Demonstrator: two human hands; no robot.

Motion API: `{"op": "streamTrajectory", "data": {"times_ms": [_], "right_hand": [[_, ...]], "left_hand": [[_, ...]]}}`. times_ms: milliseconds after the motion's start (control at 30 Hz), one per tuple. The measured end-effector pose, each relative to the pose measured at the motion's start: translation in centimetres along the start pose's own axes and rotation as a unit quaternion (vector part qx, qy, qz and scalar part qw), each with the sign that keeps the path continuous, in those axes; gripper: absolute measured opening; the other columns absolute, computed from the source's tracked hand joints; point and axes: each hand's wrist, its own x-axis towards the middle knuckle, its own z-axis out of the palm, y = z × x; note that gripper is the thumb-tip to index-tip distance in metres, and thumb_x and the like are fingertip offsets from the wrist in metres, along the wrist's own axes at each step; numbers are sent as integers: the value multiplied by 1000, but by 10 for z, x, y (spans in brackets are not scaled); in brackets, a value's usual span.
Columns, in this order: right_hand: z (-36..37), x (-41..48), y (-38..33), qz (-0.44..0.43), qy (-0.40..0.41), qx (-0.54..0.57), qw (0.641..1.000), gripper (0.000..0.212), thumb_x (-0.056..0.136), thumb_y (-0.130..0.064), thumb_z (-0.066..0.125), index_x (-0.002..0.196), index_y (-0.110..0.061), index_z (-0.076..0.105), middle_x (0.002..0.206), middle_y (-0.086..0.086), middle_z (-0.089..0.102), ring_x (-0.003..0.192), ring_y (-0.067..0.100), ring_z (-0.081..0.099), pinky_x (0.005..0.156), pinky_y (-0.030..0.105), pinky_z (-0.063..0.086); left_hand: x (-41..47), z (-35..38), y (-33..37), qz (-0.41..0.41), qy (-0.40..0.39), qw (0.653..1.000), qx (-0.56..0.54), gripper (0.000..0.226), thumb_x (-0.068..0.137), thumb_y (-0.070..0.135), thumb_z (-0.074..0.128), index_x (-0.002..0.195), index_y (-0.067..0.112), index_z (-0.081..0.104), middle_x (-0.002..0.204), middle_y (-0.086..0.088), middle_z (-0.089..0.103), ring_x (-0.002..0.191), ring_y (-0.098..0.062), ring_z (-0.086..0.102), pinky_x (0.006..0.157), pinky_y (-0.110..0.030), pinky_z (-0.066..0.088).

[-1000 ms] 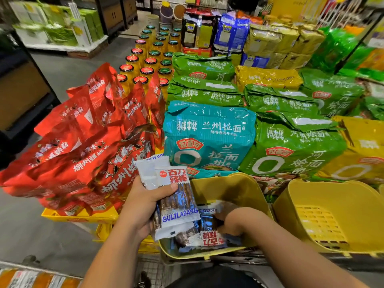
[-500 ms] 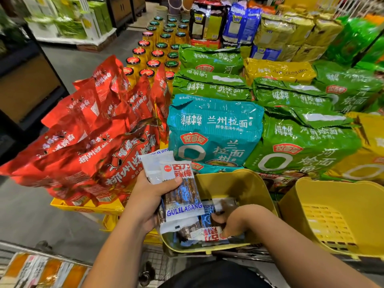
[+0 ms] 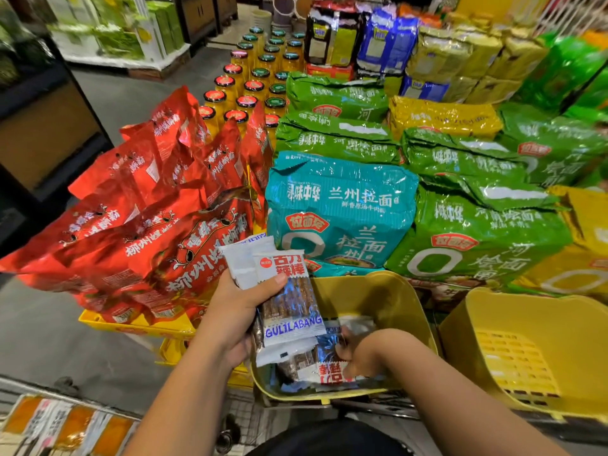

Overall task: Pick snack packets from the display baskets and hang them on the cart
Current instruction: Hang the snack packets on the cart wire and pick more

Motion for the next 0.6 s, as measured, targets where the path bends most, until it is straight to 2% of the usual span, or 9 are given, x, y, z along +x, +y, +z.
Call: {"op": "streamTrajectory", "data": {"times_ms": [100, 133, 167, 200, 267, 333, 433, 500, 600], "right_hand": [[-16, -17, 1, -43, 156, 193, 968, 37, 106, -19, 42, 141, -17, 54, 146, 10, 53, 129, 30, 54, 110, 39, 44], [-19, -20, 1, -69, 223, 326, 916, 31, 104, -11, 44, 128, -15, 63, 129, 8, 65, 114, 27, 64, 102, 42, 51], [-20, -22, 1, -108, 280, 470, 830, 25, 102, -7, 47, 117, -13, 67, 116, 9, 70, 101, 25, 67, 96, 46, 55], [-20, -26, 0, -153, 290, 593, 735, 19, 102, -9, 51, 110, -11, 68, 109, 14, 71, 93, 23, 67, 90, 48, 57], [-18, -35, -5, -233, 216, 716, 622, 28, 102, -27, 56, 116, -6, 68, 112, 24, 70, 90, 27, 66, 84, 46, 57], [-16, -44, -14, -277, 137, 727, 614, 42, 97, -37, 62, 126, -7, 64, 120, 20, 70, 98, 32, 69, 92, 51, 54], [-18, -49, -20, -280, 131, 709, 634, 38, 90, -13, 69, 126, -7, 62, 118, 14, 73, 109, 32, 70, 95, 49, 51], [-18, -47, -17, -253, 149, 727, 620, 35, 89, -5, 68, 124, -7, 63, 115, 13, 74, 108, 32, 69, 93, 45, 50], [-18, -47, -13, -238, 148, 768, 576, 29, 91, -3, 65, 120, -8, 64, 113, 15, 75, 104, 31, 70, 87, 41, 57]], "left_hand": [[3, -2, -1, -10, -3, 1000, -10, 68, 68, 11, 81, 132, 10, 59, 115, -19, 73, 98, -37, 73, 77, -49, 59], [2, -2, -1, -11, -2, 1000, -11, 71, 67, 13, 82, 133, 10, 57, 116, -19, 73, 101, -37, 73, 80, -51, 59], [3, -3, -1, -10, -2, 1000, -10, 71, 67, 14, 82, 134, 11, 57, 117, -19, 73, 102, -38, 72, 82, -53, 58], [3, -2, -1, -9, -3, 1000, -9, 69, 68, 15, 81, 133, 11, 58, 117, -19, 73, 103, -38, 72, 84, -54, 58], [4, 3, -3, -6, -5, 1000, 1, 62, 72, 16, 78, 131, 10, 60, 117, -19, 73, 104, -38, 71, 86, -55, 57], [5, 10, -6, -11, 4, 1000, 7, 61, 76, 22, 77, 133, 9, 58, 117, -19, 73, 105, -39, 71, 90, -58, 57], [6, 14, -7, -58, -3, 998, -15, 47, 95, 34, 66, 134, 10, 57, 120, -21, 71, 110, -43, 68, 97, -65, 51], [6, 8, -6, -92, -12, 995, -38, 39, 94, 22, 53, 131, 12, 59, 123, -24, 69, 114, -47, 65, 100, -67, 48], [7, 1, -3, -73, -9, 997, -16, 44, 89, -6, 51, 129, 13, 53, 122, -24, 68, 101, -41, 69, 86, -62, 57]]}}
